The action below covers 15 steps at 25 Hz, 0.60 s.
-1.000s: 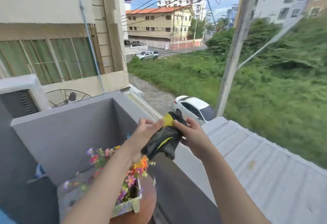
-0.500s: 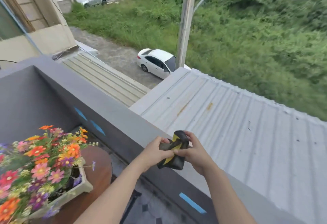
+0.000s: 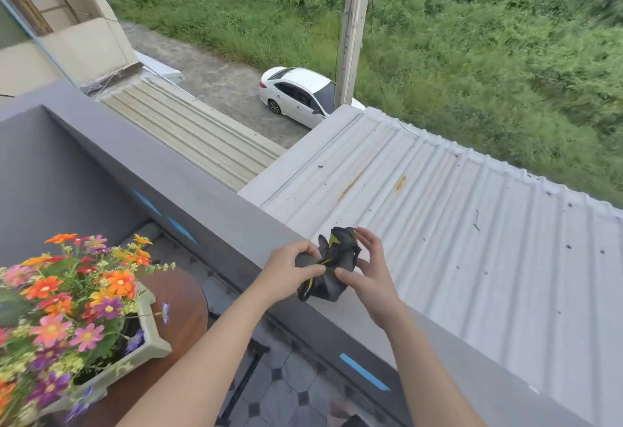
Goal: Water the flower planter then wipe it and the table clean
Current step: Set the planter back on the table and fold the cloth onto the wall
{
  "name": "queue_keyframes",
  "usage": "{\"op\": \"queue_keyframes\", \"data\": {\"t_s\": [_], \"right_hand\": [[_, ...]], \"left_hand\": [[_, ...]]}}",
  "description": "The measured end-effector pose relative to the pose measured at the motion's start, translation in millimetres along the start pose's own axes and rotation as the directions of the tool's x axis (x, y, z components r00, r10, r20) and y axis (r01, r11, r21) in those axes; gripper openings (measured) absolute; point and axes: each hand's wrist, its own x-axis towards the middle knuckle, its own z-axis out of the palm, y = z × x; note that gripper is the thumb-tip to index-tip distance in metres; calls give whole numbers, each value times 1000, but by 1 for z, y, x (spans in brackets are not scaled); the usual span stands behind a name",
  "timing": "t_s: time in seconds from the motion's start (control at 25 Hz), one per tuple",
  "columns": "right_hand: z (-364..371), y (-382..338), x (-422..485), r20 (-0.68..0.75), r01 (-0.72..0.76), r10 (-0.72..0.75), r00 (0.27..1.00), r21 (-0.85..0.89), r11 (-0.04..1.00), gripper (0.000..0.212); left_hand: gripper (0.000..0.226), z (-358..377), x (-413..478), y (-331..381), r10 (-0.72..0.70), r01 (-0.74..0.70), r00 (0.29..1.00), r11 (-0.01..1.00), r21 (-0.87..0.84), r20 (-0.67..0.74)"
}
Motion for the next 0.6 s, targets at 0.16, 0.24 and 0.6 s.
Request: {"op": "queue_keyframes", "data": {"t_s": [0.16, 0.24, 0.6], "right_hand": [[5, 19, -1, -110, -143, 106, 988, -426, 893, 73], [10, 26, -6, -185, -199, 128, 974, -449, 871, 66], [23, 26, -5, -271, -146, 28, 962, -423, 894, 37]], "left_hand": [[8, 9, 1, -23, -81, 144, 954, 968, 206, -288], [12, 13, 0, -31, -102, 203, 909, 955, 215, -405], [42, 13, 24, -37, 204, -83, 975, 707, 703, -90]]}}
